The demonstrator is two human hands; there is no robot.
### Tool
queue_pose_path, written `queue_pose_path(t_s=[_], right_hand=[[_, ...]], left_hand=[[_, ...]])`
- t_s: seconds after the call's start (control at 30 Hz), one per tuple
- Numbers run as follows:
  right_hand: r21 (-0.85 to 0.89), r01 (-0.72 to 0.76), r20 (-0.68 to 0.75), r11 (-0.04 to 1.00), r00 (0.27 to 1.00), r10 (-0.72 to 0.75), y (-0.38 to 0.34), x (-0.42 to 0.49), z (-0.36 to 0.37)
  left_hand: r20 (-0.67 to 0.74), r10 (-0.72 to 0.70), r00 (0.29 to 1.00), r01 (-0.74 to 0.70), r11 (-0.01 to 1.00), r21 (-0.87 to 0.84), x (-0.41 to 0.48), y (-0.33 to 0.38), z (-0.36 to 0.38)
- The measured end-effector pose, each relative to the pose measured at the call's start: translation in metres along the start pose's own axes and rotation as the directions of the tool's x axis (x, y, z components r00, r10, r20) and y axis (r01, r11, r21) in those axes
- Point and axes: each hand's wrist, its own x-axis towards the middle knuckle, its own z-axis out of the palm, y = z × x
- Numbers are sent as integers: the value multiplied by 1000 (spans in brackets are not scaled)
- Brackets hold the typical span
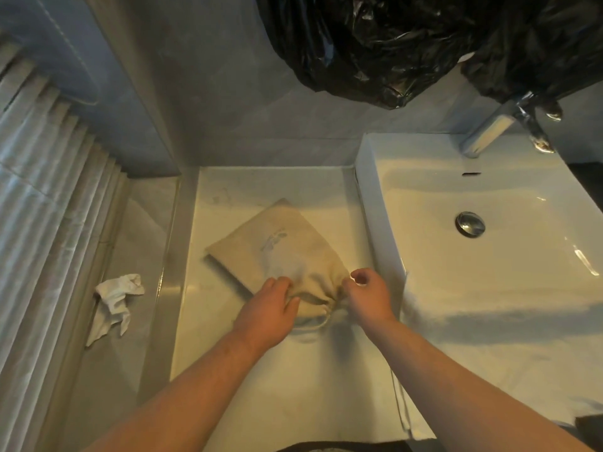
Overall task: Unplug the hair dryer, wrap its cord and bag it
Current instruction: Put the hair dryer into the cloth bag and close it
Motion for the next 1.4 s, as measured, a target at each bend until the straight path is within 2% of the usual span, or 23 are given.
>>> queue_pose_path(t_s=[0.1,0.13,0.2,0.27,0.33,0.43,0.53,0.67,0.83,0.93,1.03,1.17,1.27,1.4], right_hand=[[-29,-27,-19,999,999,26,0,5,1],[-52,-25,-45,998,999,22,1,6,1],[-88,-27,-111,996,994,17,1,6,1],[-128,-58,-152,990,988,39,0,2,2],[-163,-125,-137,979,985,103,3,-1,4],[-226,-198,-3,954,979,203,7,-3,9],[-13,-295,215,955,932,291,12,2,17],[207,-436,327,876,874,358,11,8,25],[324,-469,336,822,869,364,11,14,32],[391,-458,349,799,876,332,11,16,32],[484,-452,381,749,880,285,12,18,28],[552,-431,410,714,886,217,11,18,22],[582,-416,432,699,886,168,5,16,16],[636,-385,394,668,907,148,-15,13,1]], left_hand=[[44,69,997,-67,997,-31,4,-4,-5],[5,66,998,-66,996,-58,8,-8,-10],[-171,12,985,-28,996,-91,23,-23,-23],[-291,-84,953,80,996,-27,45,-45,-37],[-272,-169,947,184,982,30,66,-60,-49],[-171,-190,967,199,979,38,92,-69,-57],[-22,-249,968,248,968,-48,117,-69,-62],[40,-273,961,275,956,-101,132,-69,-63],[73,-250,965,260,940,-221,137,-67,-60],[40,-308,950,306,906,-292,137,-69,-58],[18,-400,916,369,828,-422,135,-71,-54],[45,-426,903,372,728,-576,127,-70,-57],[54,-438,897,348,627,-697,116,-66,-60],[16,-441,897,271,523,-808,99,-56,-65]])
